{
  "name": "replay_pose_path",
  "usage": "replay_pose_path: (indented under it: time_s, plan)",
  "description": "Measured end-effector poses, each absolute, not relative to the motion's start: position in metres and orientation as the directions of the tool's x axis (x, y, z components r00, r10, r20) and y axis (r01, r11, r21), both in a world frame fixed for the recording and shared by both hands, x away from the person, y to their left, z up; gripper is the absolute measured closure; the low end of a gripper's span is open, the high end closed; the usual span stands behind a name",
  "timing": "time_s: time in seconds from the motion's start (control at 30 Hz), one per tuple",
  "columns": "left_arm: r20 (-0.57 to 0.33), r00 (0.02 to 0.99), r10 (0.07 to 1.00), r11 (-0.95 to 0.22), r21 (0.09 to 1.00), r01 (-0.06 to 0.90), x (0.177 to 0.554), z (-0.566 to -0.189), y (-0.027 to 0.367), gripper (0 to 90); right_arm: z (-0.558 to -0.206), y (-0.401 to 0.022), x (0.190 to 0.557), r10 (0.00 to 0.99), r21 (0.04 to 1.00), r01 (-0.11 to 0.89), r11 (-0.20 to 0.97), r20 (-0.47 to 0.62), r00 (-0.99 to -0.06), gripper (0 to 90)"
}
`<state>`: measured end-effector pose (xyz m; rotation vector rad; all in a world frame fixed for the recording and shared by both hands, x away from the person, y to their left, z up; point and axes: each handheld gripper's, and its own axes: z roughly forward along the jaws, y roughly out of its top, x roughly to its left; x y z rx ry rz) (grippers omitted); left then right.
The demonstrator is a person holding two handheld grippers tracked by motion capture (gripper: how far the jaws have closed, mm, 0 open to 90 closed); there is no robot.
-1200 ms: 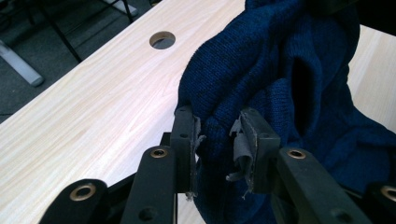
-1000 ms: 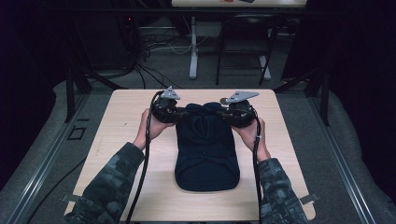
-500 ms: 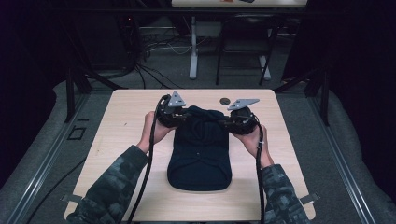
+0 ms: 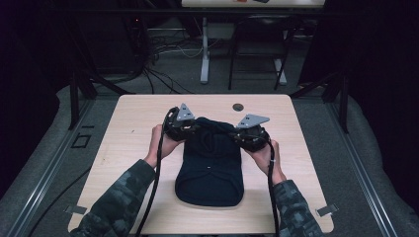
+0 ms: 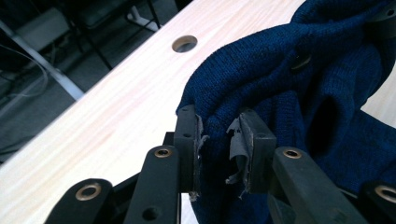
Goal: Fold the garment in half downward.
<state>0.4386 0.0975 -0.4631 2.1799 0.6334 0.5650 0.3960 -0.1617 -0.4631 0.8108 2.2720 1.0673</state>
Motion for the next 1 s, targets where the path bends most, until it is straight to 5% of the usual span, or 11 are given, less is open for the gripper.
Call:
replay_pose_path:
  time_s: [0.3, 0.63, 0.8, 1.0]
  plan:
    - [0.089, 0.801, 0.592, -0.551, 0.770, 0.321, 0.442, -0.477, 0.106, 65.8, -0.469, -0.157, 0.395, 0.684, 0.816, 0.254, 0.519, -0.218, -0.696, 79.6]
    - [-0.038, 0.818, 0.574, -0.539, 0.734, 0.413, 0.451, -0.492, 0.106, 44.0, -0.466, -0.152, 0.392, 0.669, 0.826, 0.190, 0.530, -0.270, -0.692, 80.0]
    - [0.001, 0.824, 0.567, -0.567, 0.726, 0.389, 0.451, -0.497, 0.099, 69.3, -0.466, -0.153, 0.393, 0.669, 0.821, 0.198, 0.536, -0.269, -0.693, 79.7]
    - [0.102, 0.808, 0.581, -0.565, 0.764, 0.310, 0.440, -0.487, 0.096, 75.1, -0.459, -0.163, 0.400, 0.680, 0.813, 0.295, 0.502, -0.160, -0.716, 77.5]
